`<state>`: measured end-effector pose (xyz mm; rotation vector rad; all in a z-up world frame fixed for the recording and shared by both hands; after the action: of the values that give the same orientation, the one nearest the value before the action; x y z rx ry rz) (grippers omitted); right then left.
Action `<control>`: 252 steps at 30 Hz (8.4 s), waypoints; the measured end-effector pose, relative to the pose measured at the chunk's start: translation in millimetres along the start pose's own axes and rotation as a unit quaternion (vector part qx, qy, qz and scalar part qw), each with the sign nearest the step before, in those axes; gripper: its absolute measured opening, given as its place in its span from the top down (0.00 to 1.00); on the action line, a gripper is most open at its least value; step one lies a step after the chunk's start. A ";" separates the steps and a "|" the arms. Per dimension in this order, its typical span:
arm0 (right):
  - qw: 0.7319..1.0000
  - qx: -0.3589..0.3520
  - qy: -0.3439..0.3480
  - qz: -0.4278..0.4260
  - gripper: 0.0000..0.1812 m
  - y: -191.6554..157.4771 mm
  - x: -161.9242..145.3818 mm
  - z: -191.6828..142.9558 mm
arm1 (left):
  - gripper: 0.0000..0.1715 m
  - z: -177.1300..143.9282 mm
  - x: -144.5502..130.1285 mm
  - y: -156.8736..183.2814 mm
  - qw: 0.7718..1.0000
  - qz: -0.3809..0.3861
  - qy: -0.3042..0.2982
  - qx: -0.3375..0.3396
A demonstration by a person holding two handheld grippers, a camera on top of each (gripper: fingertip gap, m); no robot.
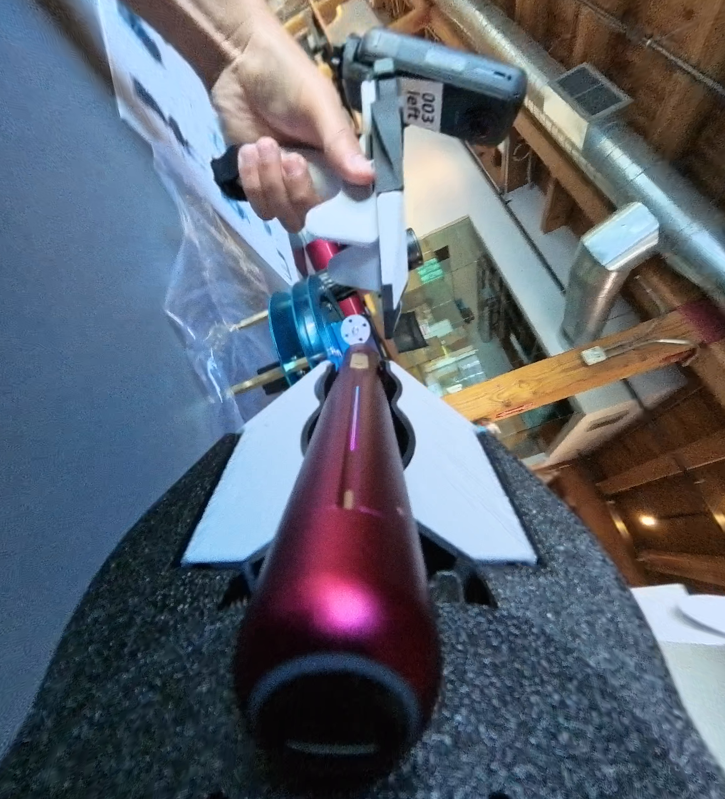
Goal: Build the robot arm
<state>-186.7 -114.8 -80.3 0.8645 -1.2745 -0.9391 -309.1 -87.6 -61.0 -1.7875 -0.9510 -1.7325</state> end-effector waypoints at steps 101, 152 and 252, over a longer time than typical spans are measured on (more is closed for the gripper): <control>0.999 -0.001 -0.006 0.047 0.87 -2.1 -14.7 5.7 | 0.27 28.5 -15.8 26.4 0.993 0.043 -0.073 0.077; 0.999 0.002 -0.021 0.026 0.88 -1.6 -14.2 6.6 | 0.27 28.2 -15.6 26.9 0.990 0.062 -0.109 0.064; 0.893 -0.173 0.016 0.415 0.88 78.1 46.3 -131.2 | 0.88 107.9 47.4 192.3 0.822 -0.482 0.235 -0.194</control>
<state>-46.8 -125.9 -4.3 0.0118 -1.2262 -0.4244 -95.5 -124.4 1.1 -0.9301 -1.4728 -2.9817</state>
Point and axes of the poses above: each gripper's, where its closed fingertips meet, z out along the fingers, x out of its top, y = z × x across the jaws, the point moved 3 cm from there along -z, back along the fingers, and after that the axes turned 11 degrees about y, right-handed, at the moved point
